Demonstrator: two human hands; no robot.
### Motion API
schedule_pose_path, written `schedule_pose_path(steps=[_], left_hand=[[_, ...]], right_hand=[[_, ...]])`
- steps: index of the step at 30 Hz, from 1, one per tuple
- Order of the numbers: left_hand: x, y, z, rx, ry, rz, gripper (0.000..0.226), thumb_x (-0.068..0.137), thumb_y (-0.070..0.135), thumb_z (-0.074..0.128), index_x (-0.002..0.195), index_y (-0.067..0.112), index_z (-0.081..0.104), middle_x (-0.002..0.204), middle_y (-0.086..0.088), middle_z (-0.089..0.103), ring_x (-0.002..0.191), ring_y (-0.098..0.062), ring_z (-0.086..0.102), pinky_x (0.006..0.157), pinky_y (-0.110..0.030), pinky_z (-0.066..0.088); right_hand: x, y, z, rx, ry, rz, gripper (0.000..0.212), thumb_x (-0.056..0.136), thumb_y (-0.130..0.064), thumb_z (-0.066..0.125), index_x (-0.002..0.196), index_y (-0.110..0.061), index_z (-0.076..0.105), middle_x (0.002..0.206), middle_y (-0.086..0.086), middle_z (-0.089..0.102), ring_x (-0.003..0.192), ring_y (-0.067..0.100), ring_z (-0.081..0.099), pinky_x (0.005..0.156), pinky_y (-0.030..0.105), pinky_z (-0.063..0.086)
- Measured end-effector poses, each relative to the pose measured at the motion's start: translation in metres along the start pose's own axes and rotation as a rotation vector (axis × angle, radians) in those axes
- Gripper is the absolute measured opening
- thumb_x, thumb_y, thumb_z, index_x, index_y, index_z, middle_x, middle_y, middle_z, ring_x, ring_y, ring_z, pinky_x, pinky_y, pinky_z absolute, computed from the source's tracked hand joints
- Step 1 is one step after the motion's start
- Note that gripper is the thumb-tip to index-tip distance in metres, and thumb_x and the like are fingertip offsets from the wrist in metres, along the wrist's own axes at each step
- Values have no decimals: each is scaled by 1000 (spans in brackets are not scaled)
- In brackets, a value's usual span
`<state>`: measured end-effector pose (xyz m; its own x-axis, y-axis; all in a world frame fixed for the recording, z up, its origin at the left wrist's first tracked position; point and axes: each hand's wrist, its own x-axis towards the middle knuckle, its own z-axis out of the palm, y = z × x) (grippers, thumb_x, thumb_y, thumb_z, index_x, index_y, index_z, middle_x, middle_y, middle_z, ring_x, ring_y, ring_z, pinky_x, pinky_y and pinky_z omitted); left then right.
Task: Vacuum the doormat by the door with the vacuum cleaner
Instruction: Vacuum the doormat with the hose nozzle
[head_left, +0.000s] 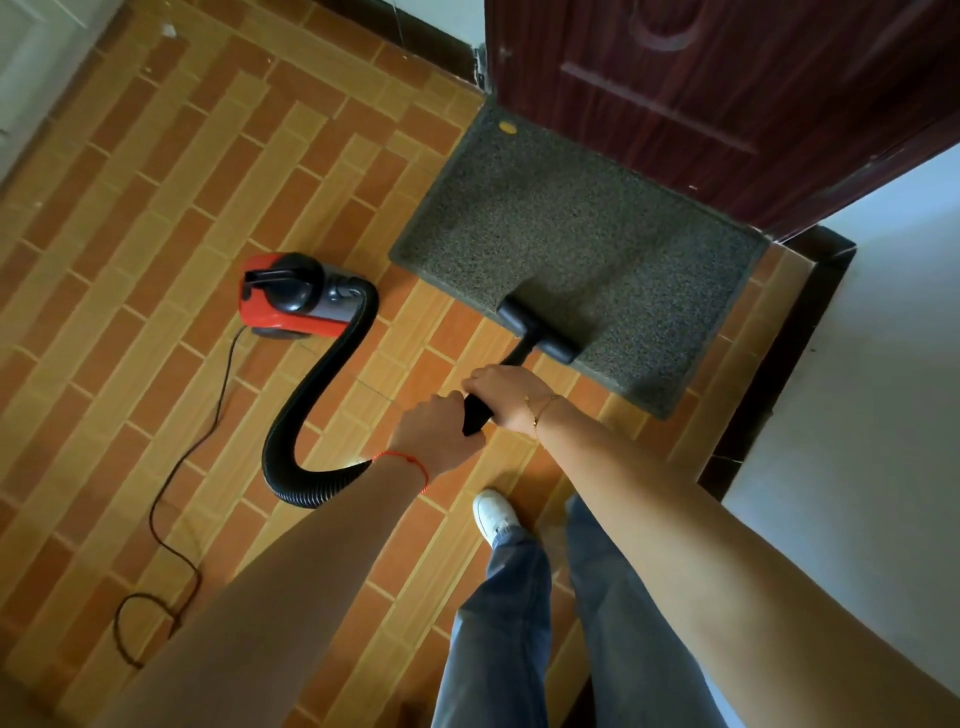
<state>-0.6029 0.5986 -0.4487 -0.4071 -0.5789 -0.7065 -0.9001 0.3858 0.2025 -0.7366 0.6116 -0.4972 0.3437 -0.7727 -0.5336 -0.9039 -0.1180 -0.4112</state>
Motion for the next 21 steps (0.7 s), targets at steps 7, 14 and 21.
schedule_pose_path(steps=[7,14,21], left_hand=[[10,9,6,0,18,18,27,88,38,51,100,13,53,72,1,55,61,-20,57,52,-30,46],[52,46,-9,-13,23,52,27,89,36,52,98,11,52,66,2,48,60,-20,53,48,-28,40],[121,100,-42,-102,48,19,29,87,35,54,100,10,52,76,0,50,67,-24,55,57,-31,44]], right_hand=[[-4,13,2,4,-5,10,28,85,4,55,106,-15,56,111,4,60,108,22,58,85,36,53],[-4,69,-19,-44,17,29,30,87,3,54,112,-14,55,117,2,57,117,20,53,82,32,48],[10,150,-61,-67,22,47,35,87,3,53,117,-15,55,122,1,56,122,19,49,83,33,48]])
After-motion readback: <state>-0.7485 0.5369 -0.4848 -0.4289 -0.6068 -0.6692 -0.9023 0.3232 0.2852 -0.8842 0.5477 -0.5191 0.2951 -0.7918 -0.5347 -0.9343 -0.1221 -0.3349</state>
